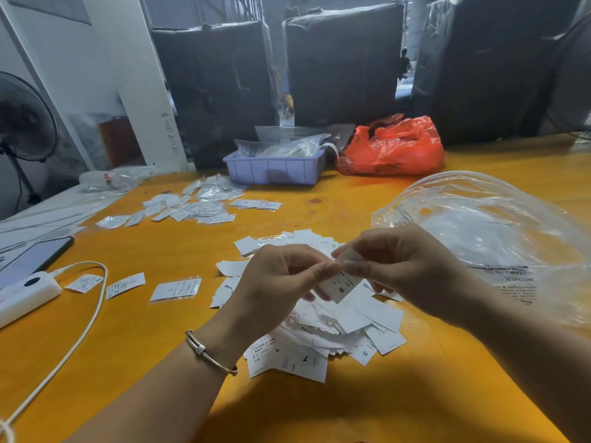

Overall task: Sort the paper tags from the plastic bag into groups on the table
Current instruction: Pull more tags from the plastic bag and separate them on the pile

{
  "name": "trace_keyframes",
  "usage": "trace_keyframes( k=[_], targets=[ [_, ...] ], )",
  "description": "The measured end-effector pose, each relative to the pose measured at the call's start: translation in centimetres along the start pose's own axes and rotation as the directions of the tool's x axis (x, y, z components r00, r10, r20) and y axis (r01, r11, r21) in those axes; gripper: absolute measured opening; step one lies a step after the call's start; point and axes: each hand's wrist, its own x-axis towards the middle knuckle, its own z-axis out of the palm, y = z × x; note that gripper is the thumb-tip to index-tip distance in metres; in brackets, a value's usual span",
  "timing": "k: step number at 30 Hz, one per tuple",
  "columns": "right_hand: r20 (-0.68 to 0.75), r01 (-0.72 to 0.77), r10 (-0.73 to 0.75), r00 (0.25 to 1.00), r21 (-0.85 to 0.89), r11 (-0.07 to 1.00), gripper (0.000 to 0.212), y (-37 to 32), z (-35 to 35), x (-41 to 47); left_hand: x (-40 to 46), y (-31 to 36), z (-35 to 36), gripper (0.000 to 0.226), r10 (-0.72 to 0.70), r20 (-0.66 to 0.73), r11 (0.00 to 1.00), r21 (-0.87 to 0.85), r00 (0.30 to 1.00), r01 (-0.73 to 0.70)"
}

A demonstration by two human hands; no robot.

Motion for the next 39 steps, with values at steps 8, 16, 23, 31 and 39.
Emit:
trace_keyframes(
  k=[8,16,23,31,39],
  targets=[
    [-0.227,0.075,-0.072,0.971,0.005,0.997,0.018,0.3,0.6,0.0,0.0,0.3,0.1,0.034,-0.065,-0.061,0.988,-0.144,0.996,0.055],
    [-0.315,0.106,-0.117,0.942,-0.052,0.993,0.024,0.6,1.5,-0.1,0.0,0.4,0.2,0.039,-0.143,-0.082,0.958,-0.261,0.986,0.118],
    [-0.512,0.157,-0.031,0.858,0.205,0.966,0.021,-0.1,0.5,0.0,-0.1,0.5,0.1,0.035,-0.13,-0.052,0.956,-0.272,0.99,0.111],
    [-0.487,0.096,-0.019,0.873,0.134,0.986,0.036,-0.2,0.3,-0.2,-0.2,0.6,0.1,0.024,-0.058,-0.082,0.969,-0.243,0.995,0.036],
    [-0.091,0.05,-0.047,0.995,0.03,0.998,0.019,-0.7,0.8,-0.4,-0.3,0.7,0.0,0.027,0.038,-0.097,0.982,-0.182,0.995,-0.055]
  ],
)
